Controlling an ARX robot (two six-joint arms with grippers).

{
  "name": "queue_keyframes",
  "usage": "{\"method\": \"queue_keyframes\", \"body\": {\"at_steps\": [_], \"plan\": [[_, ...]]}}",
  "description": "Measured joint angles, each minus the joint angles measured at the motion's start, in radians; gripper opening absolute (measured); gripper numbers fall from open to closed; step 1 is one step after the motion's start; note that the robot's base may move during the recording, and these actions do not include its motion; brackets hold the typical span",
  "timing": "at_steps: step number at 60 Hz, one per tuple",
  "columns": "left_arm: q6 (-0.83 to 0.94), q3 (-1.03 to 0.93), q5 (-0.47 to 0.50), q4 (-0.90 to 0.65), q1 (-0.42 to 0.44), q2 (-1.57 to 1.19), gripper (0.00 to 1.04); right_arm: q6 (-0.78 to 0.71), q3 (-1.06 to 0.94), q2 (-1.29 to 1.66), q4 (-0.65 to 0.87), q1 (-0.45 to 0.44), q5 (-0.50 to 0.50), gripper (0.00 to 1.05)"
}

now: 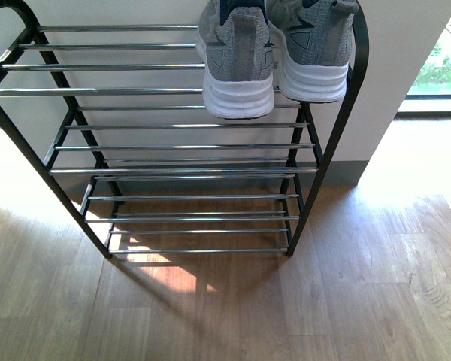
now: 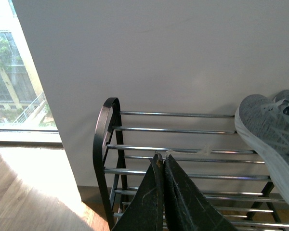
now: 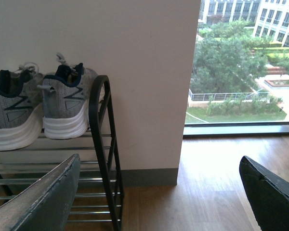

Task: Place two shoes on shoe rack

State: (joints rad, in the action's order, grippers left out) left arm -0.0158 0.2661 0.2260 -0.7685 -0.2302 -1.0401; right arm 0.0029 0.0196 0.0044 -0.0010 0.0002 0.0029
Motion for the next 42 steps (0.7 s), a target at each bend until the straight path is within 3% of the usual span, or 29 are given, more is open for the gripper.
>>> {"method": "queue_keyframes", "body": {"at_steps": [28,33,42], "plan": [[0.005,-0.183,-0.131,0.129,0.135,0.312,0.01,0.000,0.000,0.000,0.000,0.000,0.000,0.96],[0.006,-0.198,-0.216,0.164,0.198,0.360,0.01,0.000,0.000,0.000,0.000,0.000,0.000,0.96],[0.005,-0.248,-0.224,0.175,0.226,0.433,0.01,0.000,0.000,0.000,0.000,0.000,0.000,0.96]]}}
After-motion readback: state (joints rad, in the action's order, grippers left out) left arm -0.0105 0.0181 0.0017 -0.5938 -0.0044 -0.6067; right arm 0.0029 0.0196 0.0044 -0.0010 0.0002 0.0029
